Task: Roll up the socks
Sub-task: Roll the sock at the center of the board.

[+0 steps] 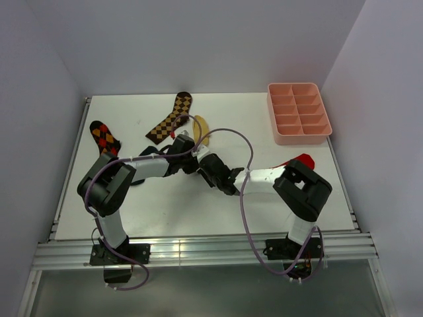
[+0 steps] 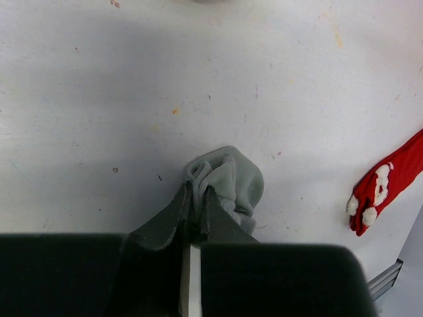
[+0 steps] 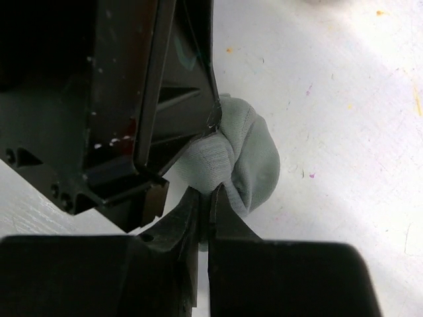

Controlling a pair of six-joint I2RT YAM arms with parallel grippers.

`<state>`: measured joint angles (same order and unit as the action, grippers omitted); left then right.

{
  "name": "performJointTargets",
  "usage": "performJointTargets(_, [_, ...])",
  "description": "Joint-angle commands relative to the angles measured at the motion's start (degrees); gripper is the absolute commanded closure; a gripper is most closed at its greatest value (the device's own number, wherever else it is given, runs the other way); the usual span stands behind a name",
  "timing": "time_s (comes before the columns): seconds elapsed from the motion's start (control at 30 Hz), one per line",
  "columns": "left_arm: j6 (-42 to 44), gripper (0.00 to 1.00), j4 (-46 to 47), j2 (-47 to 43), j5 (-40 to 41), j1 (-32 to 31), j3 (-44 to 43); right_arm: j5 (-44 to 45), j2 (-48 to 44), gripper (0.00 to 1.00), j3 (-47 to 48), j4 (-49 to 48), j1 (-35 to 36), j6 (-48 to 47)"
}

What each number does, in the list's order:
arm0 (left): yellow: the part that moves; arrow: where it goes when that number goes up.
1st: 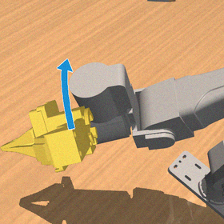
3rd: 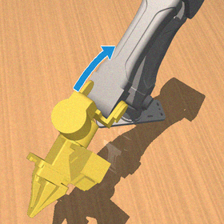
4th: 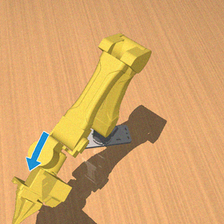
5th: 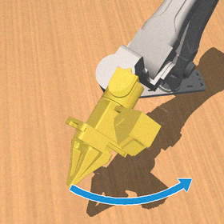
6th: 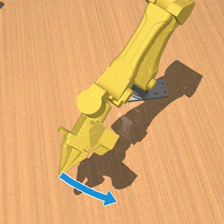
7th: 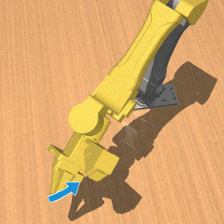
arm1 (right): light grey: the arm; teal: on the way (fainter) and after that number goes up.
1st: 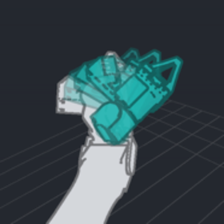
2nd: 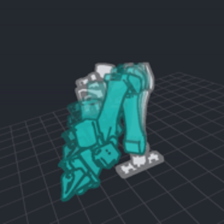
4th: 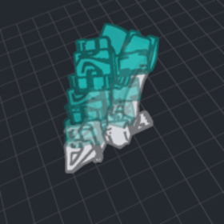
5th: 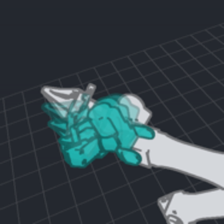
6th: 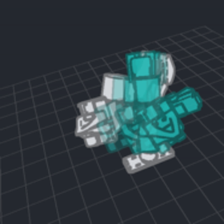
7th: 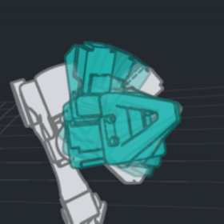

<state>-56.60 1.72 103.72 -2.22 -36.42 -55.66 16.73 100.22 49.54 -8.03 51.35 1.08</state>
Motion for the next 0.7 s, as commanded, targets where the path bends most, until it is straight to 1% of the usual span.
performJointTargets(0.0, [1.67, 0.91, -1.54, -0.89, -1.22, -1.28, -0.51, -3.71, 1.47, 1.0, 1.26, 4.51, -0.81, 2.08])
performJointTargets(0.03, [1.75, 0.82, -1.37, -1.59, -1.04, -1.19, -0.24, -7.03, 1.12, 1.0, 1.35, 5.39, -1.34, 2.43])
performJointTargets(0.1, [1.58, 0.68, -1.28, -2.47, 0.02, -1.02, 0.37, -11.96, 0.33, 1.0, 1.79, 6.53, -3.62, 3.65])
performJointTargets(0.13, [1.4, 0.58, -0.93, -3.43, 0.37, -0.84, 0.55, -16.42, 0.15, 1.0, 2.05, 7.32, -4.59, 4.19])
performJointTargets(0.2, [0.88, 0.49, -0.57, -4.49, 1.07, -0.67, 1.6, -21.37, -0.2, 1.0, 2.75, 7.59, -7.75, 5.68])
performJointTargets(0.23, [0.44, 0.43, -0.31, -5.45, 1.68, -0.32, 2.04, -25.65, -0.21, 1.0, 3.45, 9.68, -8.8, 6.12])
performJointTargets(0.3, [-0.18, 0.37, 0.04, -7.03, 1.95, 0.12, 3.36, -30.24, 0.06, 1.0, 4.25, 11.01, -11.52, 7.26])
performJointTargets(0.33, [-0.7, 0.37, 0.48, -7.56, 1.95, 0.56, 3.89, -34.18, 0.58, 1.0, 5.03, 11.54, -12.5, 7.7])
performJointTargets(0.5, [-1.94, 0.37, 3.03, -9.94, 1.95, 1.62, 7.05, -45.89, 4.8, 1.0, 9.08, 15.06, -16.54, 10.16])
performJointTargets(0.57, [-1.5, 0.37, 3.82, -10.21, 1.95, 1.62, 7.49, -50.37, 6.9, 1.0, 9.79, 14.89, -18.47, 11.3])
performJointTargets(0.6, [-1.32, 0.37, 4.69, -10.21, 1.95, 1.62, 7.67, -54.4, 7.61, 1.0, 9.87, 14.45, -19.09, 12.62])
performJointTargets(0.67, [-0.8, 0.37, 6.19, -10.12, 1.26, 1.62, 8.37, -57.15, 9.36, 1.0, 10.4, 13.75, -21.19, 13.68])
